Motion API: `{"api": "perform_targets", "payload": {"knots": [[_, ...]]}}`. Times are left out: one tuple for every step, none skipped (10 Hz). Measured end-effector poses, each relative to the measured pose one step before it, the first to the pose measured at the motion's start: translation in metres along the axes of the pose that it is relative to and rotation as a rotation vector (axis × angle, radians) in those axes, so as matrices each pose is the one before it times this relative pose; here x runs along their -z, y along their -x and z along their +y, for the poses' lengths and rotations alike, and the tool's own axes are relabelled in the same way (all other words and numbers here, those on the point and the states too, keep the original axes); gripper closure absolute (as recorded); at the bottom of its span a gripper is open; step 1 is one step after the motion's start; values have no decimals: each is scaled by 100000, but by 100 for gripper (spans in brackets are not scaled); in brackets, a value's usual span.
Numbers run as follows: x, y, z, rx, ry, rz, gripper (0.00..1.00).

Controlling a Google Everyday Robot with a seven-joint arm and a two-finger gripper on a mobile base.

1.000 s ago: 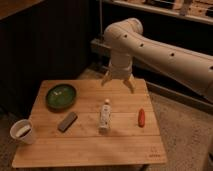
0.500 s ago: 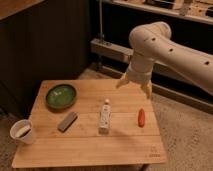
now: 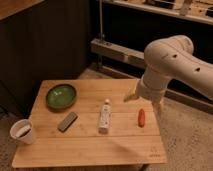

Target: Move the arm in a circular motion

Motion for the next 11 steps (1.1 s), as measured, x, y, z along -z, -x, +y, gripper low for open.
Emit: {"api": "perform_targets", "payload": {"knots": [[-240,930,-111,1275,386,97,20],[-396,1675,-903,1434,232,94,20],[-318,1703,-611,737,251,117,20],[-232,1271,-378,288,403,46,20],[-69,1865,-530,1134,456,273,20],[-90,1417,107,782,1073,471,20],[-124,870,-465,1500,623,303,20],[-256,850,-1493,2304,649,98,20],[-139,265,-1353,1660,714,710,20],[-190,253,-1456,1444,965,-241,20],[-147,-136,-1978,2410,1442,657,20]]}}
